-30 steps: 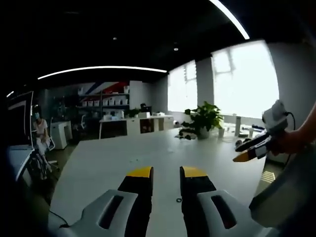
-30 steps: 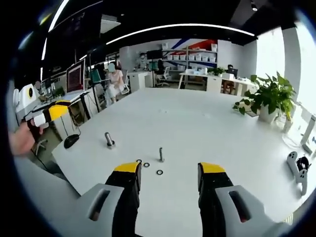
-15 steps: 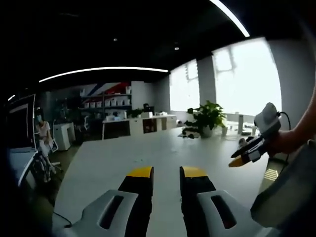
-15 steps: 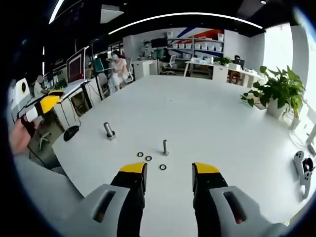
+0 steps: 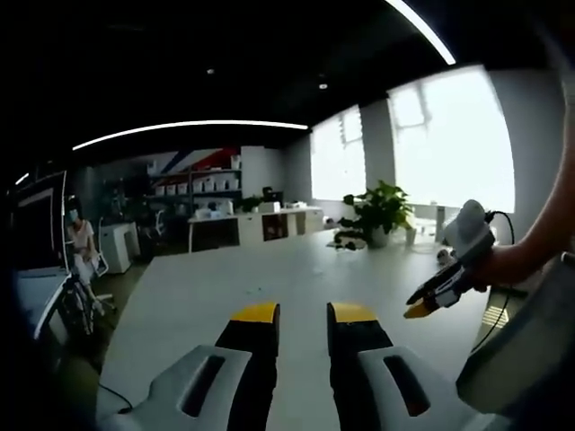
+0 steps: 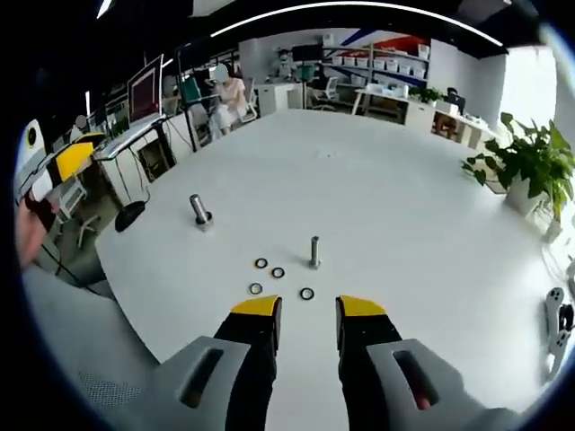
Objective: Place the washer onto the threaded stud by aligning its center hole with the stud, sliding it down to the base, and recovering from edge contact or off-axis alignment until the washer reaches the visible bottom stop.
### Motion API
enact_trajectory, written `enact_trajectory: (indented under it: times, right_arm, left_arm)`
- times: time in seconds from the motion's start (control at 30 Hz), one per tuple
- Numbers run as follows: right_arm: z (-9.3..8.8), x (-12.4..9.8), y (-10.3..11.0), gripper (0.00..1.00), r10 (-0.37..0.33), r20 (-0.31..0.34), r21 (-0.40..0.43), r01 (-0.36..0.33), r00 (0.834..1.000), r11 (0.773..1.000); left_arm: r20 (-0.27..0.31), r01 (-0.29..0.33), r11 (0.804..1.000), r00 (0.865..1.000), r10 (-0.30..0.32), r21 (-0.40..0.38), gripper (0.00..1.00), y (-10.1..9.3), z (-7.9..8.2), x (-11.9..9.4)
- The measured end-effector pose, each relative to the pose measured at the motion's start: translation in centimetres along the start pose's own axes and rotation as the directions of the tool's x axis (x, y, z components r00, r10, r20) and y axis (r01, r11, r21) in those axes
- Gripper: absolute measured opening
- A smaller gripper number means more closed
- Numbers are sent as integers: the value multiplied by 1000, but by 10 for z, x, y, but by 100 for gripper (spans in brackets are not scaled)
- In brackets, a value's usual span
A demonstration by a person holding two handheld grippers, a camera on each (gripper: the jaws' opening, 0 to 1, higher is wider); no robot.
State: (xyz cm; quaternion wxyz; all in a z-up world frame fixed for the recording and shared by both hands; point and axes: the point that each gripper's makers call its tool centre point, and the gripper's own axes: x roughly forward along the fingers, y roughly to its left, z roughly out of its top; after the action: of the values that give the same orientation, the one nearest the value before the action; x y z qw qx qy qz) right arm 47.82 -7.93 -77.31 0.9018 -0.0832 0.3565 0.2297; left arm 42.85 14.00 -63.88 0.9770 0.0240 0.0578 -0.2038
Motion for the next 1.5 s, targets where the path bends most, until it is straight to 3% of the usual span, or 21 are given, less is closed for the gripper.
enact_trajectory:
  times: [0.9,1.3,1.5]
  right_arm:
    - [-5,-7,3,28,-34,-42,-2,34,999,999]
    - [-13,10,-8,28,-2,-65,9,2,998,1000]
    - [-18,18,-10,27,24,-84,15,-23,996,1000]
  left_arm:
    - [3,18,1000,1000,-18,-10,18,-6,1,1]
    - [-11,-17,1000,1000,16,-14,19,-4,-2,1]
    - [-4,19,1000,1000,-19,10,21,-15,0,1]
